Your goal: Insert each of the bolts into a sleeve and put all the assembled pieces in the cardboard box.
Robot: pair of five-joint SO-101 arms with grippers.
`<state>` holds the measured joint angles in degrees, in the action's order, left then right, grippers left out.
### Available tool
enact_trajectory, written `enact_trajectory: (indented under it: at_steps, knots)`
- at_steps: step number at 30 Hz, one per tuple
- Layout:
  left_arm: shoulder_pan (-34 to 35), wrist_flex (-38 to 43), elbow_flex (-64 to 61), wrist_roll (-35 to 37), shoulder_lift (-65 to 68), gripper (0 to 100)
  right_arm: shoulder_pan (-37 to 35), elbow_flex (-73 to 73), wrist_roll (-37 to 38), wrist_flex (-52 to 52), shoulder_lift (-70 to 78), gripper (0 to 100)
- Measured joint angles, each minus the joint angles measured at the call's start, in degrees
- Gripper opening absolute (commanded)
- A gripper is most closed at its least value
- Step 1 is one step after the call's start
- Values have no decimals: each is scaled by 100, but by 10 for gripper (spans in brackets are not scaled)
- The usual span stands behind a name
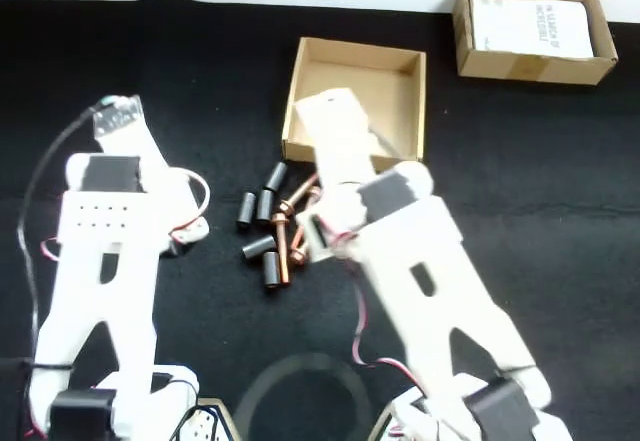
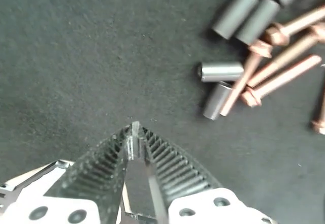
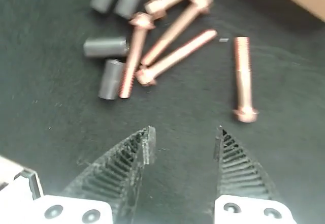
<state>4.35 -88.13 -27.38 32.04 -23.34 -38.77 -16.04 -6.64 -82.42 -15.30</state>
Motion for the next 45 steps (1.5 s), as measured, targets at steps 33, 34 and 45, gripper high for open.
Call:
enact_trajectory:
  at_steps: [33, 34, 45]
  knots:
    - [1310, 1424, -633, -79, 2066, 230, -1512, 914, -246, 1354, 3077, 181]
    - [1310, 1424, -633, -79, 2066, 230, -1512, 914, -264, 1363, 3077, 181]
    - [1310, 1433, -633, -79, 2066, 231, -1512, 818, -290, 1459, 3077, 180]
